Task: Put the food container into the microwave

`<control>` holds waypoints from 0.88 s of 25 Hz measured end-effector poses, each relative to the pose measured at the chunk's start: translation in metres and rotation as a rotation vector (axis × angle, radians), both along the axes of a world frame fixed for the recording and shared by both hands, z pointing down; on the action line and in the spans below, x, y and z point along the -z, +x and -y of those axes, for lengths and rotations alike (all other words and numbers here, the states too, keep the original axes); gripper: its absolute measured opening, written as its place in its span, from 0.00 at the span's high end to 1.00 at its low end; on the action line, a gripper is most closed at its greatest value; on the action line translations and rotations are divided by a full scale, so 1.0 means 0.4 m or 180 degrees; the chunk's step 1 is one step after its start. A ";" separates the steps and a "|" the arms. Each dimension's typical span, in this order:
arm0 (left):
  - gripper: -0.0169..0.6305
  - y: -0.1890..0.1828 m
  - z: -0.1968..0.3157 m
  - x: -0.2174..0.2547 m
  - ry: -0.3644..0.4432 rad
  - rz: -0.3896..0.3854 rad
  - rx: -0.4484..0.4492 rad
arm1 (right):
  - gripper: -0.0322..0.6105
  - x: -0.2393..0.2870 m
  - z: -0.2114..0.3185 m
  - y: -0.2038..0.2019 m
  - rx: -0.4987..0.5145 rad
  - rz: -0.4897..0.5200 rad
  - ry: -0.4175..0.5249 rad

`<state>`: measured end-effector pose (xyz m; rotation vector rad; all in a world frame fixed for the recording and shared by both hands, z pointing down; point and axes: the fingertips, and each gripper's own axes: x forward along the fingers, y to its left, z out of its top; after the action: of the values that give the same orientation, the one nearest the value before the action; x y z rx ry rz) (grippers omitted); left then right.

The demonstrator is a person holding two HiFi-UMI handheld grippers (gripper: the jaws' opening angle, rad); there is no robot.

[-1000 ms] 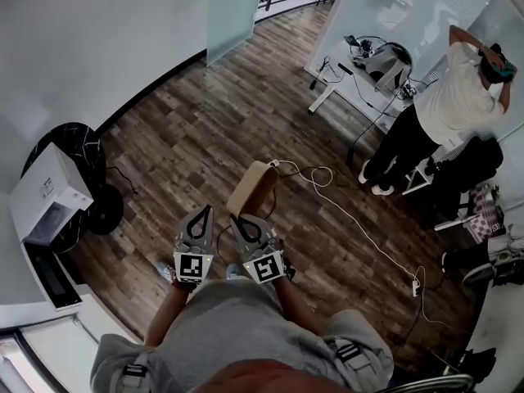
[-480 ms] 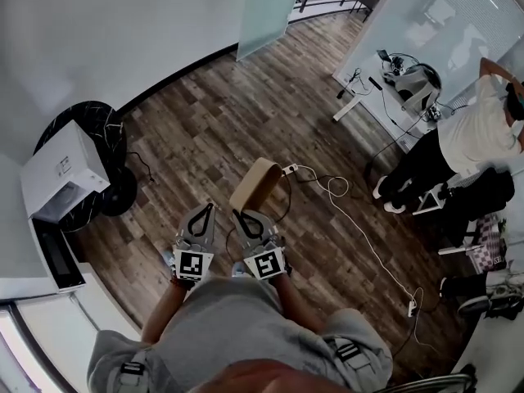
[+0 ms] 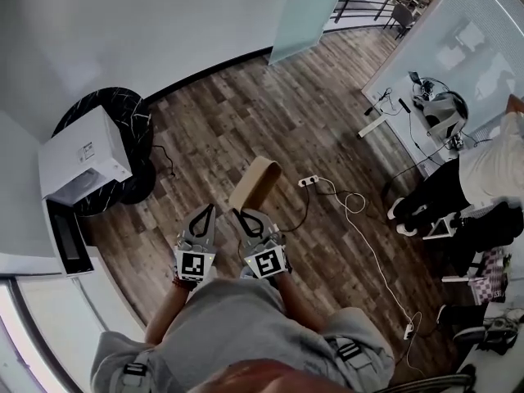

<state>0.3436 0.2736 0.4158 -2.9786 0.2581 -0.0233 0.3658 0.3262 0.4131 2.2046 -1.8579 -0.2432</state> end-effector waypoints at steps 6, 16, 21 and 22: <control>0.98 -0.031 0.073 0.001 -0.0152 0.0100 0.0203 | 0.90 -0.017 0.089 -0.023 0.0214 0.0049 -0.0092; 0.98 -0.094 0.213 -0.016 -0.0221 0.0068 0.0544 | 0.90 -0.053 0.237 -0.082 0.0590 0.0014 -0.0253; 0.98 -0.138 0.291 -0.023 -0.0142 -0.0032 0.0735 | 0.90 -0.069 0.315 -0.122 0.0816 -0.0058 -0.0337; 0.98 -0.152 0.308 -0.024 -0.0135 -0.0047 0.0780 | 0.90 -0.072 0.334 -0.133 0.0864 -0.0057 -0.0354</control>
<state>0.2830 0.1502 0.4255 -2.9701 0.6302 -0.0348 0.3127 0.1926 0.4419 1.8702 -2.1043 -0.2022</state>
